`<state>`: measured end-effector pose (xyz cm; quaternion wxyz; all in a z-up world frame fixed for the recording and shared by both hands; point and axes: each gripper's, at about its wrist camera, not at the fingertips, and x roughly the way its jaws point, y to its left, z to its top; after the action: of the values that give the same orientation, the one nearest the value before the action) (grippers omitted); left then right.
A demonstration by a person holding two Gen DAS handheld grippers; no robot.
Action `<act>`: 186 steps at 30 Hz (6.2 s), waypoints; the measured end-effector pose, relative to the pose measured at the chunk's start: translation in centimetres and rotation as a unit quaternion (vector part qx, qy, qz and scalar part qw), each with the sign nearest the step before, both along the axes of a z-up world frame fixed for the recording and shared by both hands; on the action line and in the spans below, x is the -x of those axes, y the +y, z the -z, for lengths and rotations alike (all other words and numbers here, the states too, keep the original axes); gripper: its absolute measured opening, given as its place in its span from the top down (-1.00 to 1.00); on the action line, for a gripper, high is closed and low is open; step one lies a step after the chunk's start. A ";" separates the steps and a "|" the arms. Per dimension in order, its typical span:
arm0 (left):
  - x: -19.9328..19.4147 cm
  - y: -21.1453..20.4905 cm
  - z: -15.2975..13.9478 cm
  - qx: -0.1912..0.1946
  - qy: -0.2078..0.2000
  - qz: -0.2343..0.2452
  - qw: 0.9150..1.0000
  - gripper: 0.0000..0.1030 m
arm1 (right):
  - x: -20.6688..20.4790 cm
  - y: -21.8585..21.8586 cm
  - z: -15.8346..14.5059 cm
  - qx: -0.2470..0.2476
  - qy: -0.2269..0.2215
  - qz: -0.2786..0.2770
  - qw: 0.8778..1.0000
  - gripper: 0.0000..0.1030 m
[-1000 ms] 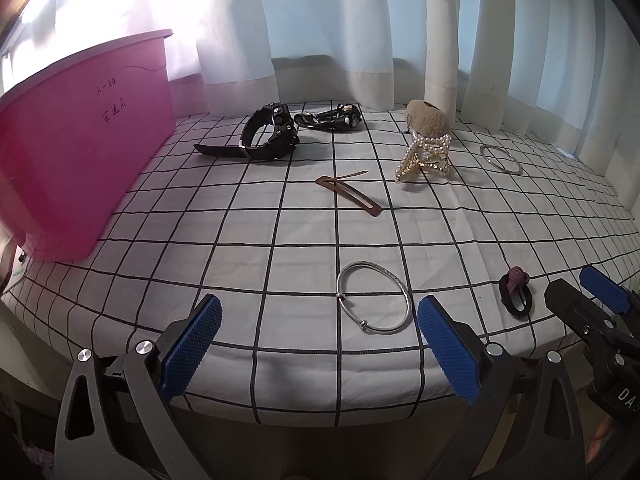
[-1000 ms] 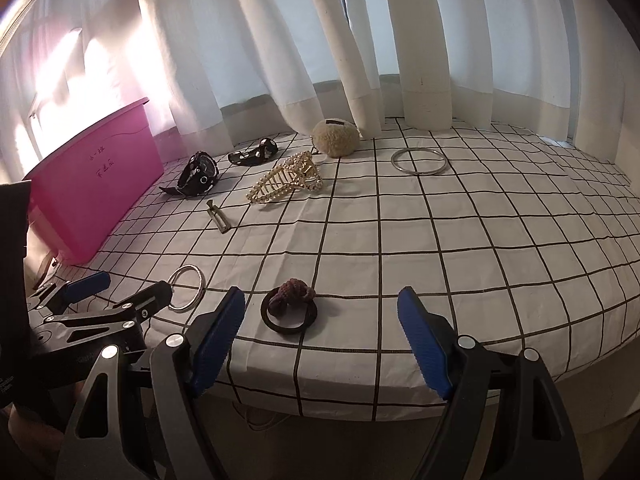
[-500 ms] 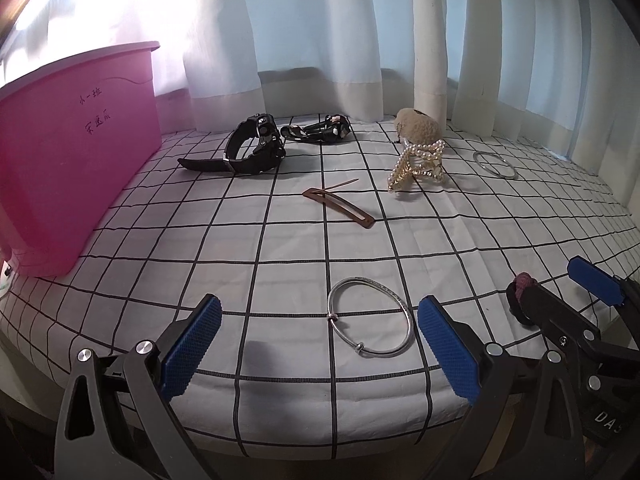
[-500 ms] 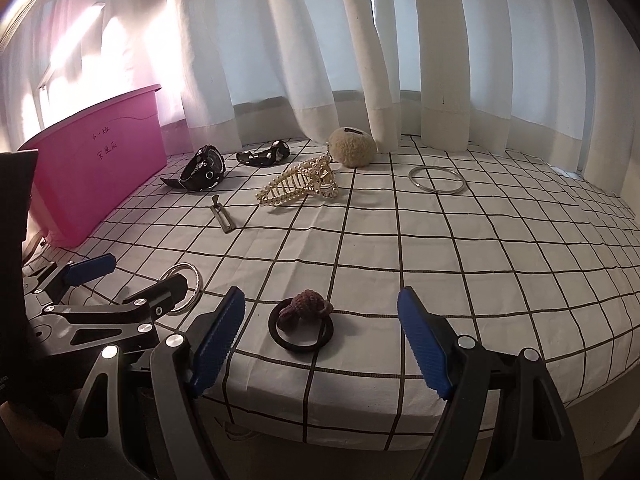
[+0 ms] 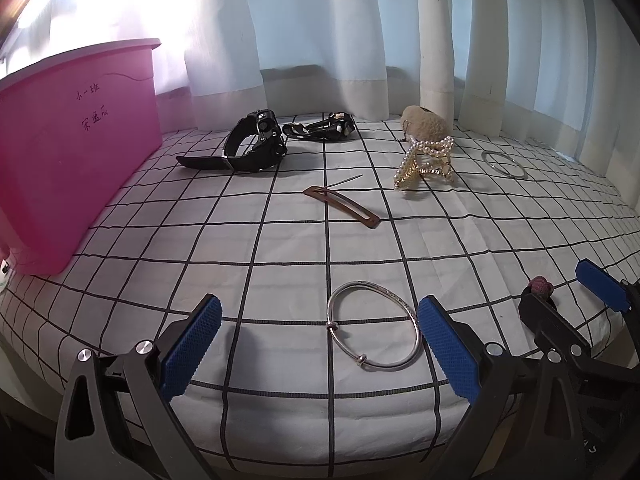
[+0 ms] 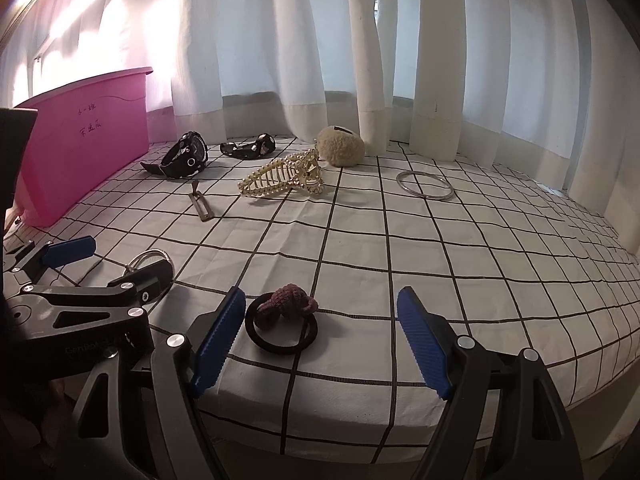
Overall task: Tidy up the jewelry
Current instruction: 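Close the left tool on the silver bangle while the right tool grasps the pink-knotted black hair tie, then carry the bangle in the left tool while the right tool carries the hair tie to the basin, then open the left tool over the basin while the right tool releases the hair tie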
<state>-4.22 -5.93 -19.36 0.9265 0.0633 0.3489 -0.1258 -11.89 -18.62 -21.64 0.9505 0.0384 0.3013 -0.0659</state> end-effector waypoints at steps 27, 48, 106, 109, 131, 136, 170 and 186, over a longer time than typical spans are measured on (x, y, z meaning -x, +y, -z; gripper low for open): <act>0.0 0.3 0.3 0.017 -0.008 -0.008 1.000 -0.89 | -0.6 -1.3 0.7 -0.023 0.014 0.033 0.999 -0.79; 1.2 -0.8 -0.1 0.014 -0.009 0.039 0.999 -0.14 | -0.6 1.2 0.1 -0.009 0.001 -0.036 0.999 0.46; 2.0 5.4 -19.2 0.026 -0.095 -0.087 0.991 0.10 | -3.4 5.0 -17.1 0.002 -0.080 -0.155 0.985 0.56; 1.8 6.9 -20.6 0.023 -0.105 -0.103 0.989 0.10 | -4.3 6.6 -18.8 0.008 -0.088 -0.175 0.981 0.56; -7.8 24.7 -25.3 0.012 -0.130 -0.180 0.975 0.10 | -19.2 21.5 -28.1 0.002 -0.130 -0.270 0.954 0.56; -10.0 28.1 -24.5 0.018 -0.114 -0.207 0.972 0.10 | -22.5 24.6 -27.8 -0.002 -0.103 -0.298 0.949 0.56; -18.0 34.6 -19.2 0.054 0.066 -0.309 0.947 -0.68 | -38.4 31.7 -23.2 -0.010 0.162 -0.343 0.925 -0.21; -17.3 34.8 -19.9 0.047 0.066 -0.319 0.944 -0.69 | -38.3 31.6 -23.6 -0.015 0.153 -0.341 0.928 -0.21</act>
<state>13.07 28.91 0.50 0.8952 -0.1038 0.4044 0.1561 26.42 12.99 2.00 0.8574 -0.0632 0.4389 0.2611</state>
